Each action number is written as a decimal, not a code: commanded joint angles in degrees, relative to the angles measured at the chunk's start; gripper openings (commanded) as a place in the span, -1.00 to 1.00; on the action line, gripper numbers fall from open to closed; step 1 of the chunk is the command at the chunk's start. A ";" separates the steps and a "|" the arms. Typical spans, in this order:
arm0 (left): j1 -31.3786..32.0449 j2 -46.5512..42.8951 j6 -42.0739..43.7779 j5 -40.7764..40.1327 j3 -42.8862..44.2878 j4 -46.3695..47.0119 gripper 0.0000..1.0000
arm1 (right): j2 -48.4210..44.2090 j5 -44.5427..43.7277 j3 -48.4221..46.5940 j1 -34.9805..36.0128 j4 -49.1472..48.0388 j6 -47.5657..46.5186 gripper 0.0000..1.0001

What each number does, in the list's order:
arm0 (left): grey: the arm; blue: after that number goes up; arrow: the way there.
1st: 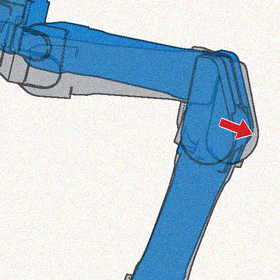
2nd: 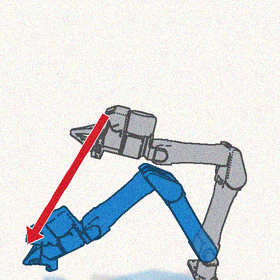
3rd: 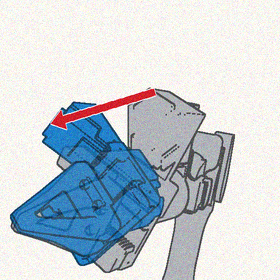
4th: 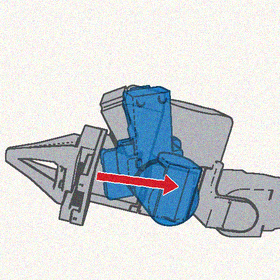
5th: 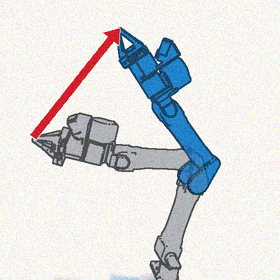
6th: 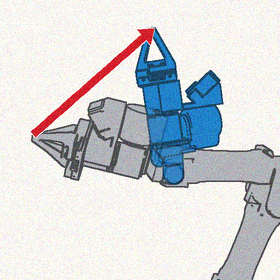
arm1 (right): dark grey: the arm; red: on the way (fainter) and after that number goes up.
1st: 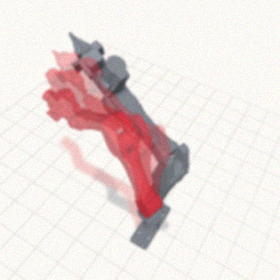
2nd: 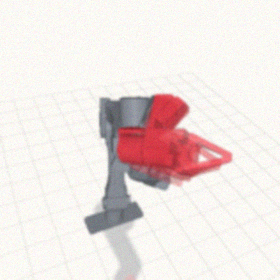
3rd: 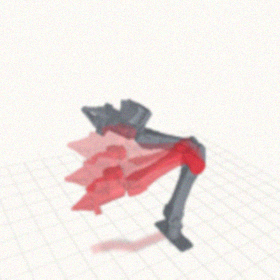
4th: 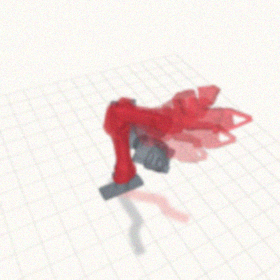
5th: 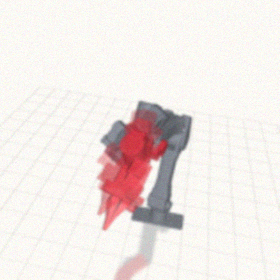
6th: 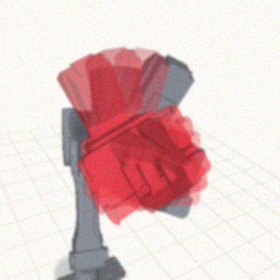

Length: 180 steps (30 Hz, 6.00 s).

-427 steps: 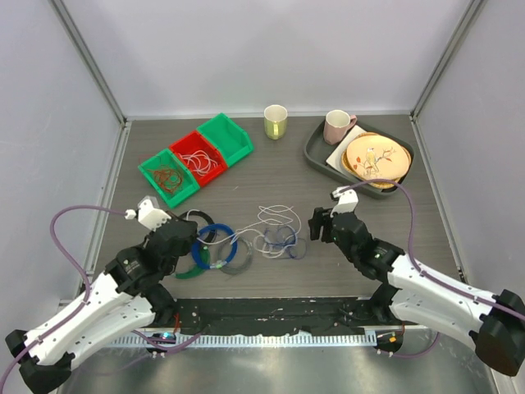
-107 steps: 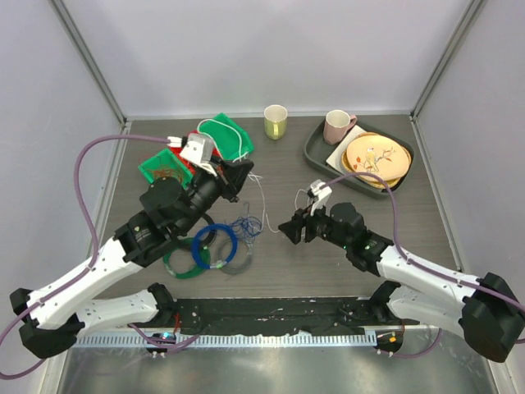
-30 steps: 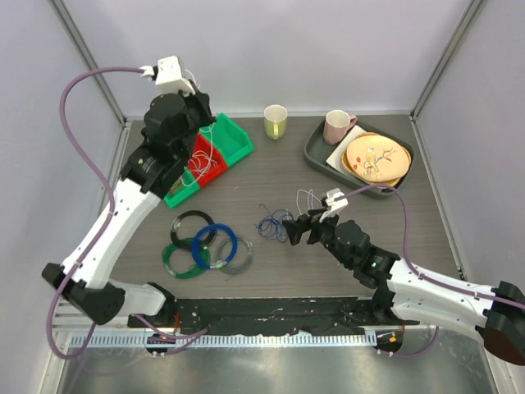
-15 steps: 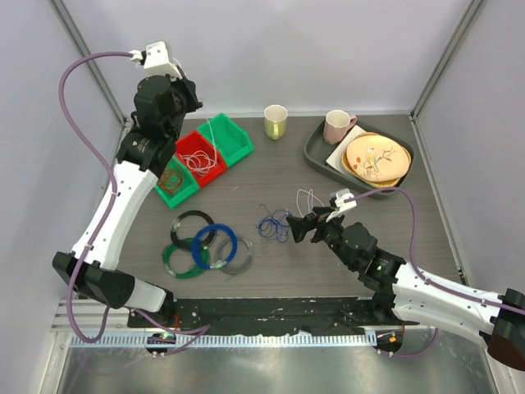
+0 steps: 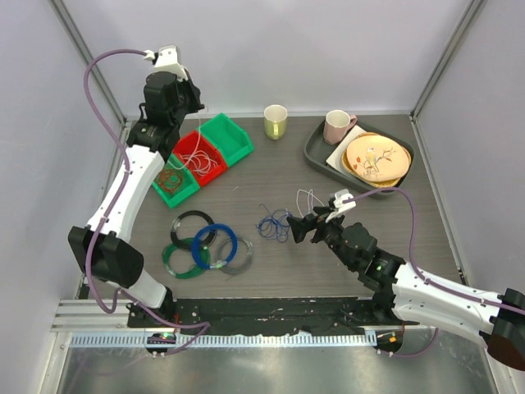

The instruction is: Untangle the cables

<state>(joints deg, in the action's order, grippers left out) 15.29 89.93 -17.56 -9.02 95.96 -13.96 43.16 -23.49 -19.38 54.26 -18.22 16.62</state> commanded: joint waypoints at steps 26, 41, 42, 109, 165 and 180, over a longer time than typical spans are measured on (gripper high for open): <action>-3.78 12.37 -1.59 12.78 18.73 -3.53 -1.00 | 0.35 -2.36 -0.22 0.14 -2.44 -2.65 0.93; -4.30 10.01 -1.16 7.89 6.63 1.72 -1.00 | 0.88 -3.32 -0.40 0.14 -1.82 -3.70 0.93; -4.74 7.83 -1.16 7.09 4.34 3.13 -1.00 | 1.05 -3.41 -0.40 0.14 -1.91 -3.70 0.93; -5.89 6.31 -17.59 12.02 -7.64 -17.31 0.96 | 5.53 0.28 -2.33 0.14 -0.77 -3.70 0.93; 18.55 -59.60 -19.61 26.84 -67.22 6.30 1.00 | 13.45 27.00 -24.76 0.76 3.64 10.62 -0.98; 18.55 -69.10 -27.26 19.31 -71.53 9.56 1.00 | 15.99 32.09 -13.58 0.85 -13.07 19.32 -0.98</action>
<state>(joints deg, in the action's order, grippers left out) 33.85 20.45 -42.59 15.42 24.80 -5.98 57.17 5.54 -33.23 54.72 -20.75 32.97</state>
